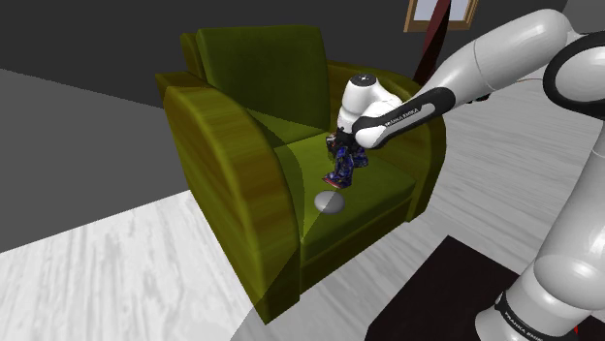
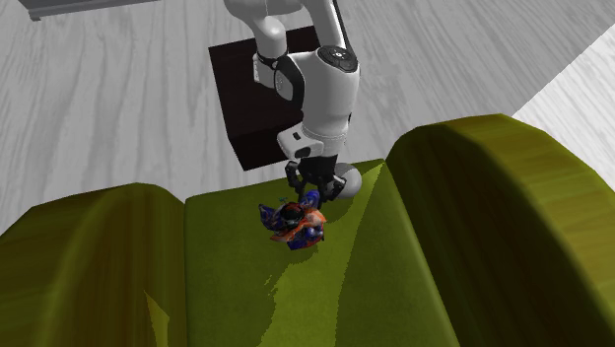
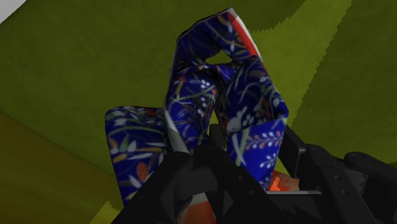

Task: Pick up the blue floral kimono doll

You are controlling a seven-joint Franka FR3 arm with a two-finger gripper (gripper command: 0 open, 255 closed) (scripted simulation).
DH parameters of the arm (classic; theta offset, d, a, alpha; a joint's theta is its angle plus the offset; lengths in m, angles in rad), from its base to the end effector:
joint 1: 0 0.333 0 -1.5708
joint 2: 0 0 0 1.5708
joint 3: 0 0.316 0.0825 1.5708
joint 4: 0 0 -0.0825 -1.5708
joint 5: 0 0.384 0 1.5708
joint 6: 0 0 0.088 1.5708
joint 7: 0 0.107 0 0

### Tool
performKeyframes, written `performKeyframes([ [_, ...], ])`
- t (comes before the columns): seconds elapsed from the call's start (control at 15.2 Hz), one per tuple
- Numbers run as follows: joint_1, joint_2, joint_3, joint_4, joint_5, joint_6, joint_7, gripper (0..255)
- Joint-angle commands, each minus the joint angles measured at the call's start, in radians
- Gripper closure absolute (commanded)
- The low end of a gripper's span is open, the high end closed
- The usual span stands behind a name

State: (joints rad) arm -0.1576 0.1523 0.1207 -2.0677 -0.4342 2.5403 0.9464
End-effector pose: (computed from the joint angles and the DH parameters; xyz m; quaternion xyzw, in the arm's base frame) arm 0.6014 -0.0191 0.3924 0.9236 -0.3202 0.2030 0.0566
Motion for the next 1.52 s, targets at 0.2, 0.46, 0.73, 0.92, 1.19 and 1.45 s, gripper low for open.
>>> performKeyframes([
  [0.2, 0.000, 0.002, 0.000, 0.000, -0.001, 0.001, 0.002, 255],
  [0.46, -0.001, -0.001, -0.001, -0.001, 0.000, 0.000, -0.001, 255],
  [0.73, -0.003, -0.028, 0.006, 0.019, 0.029, -0.044, -0.030, 255],
  [0.92, -0.004, -0.046, 0.010, 0.037, 0.048, -0.077, -0.050, 255],
  [1.19, -0.004, -0.067, 0.014, 0.064, 0.071, -0.123, -0.075, 255],
  [1.45, -0.004, -0.086, 0.017, 0.095, 0.091, -0.170, -0.097, 255],
])
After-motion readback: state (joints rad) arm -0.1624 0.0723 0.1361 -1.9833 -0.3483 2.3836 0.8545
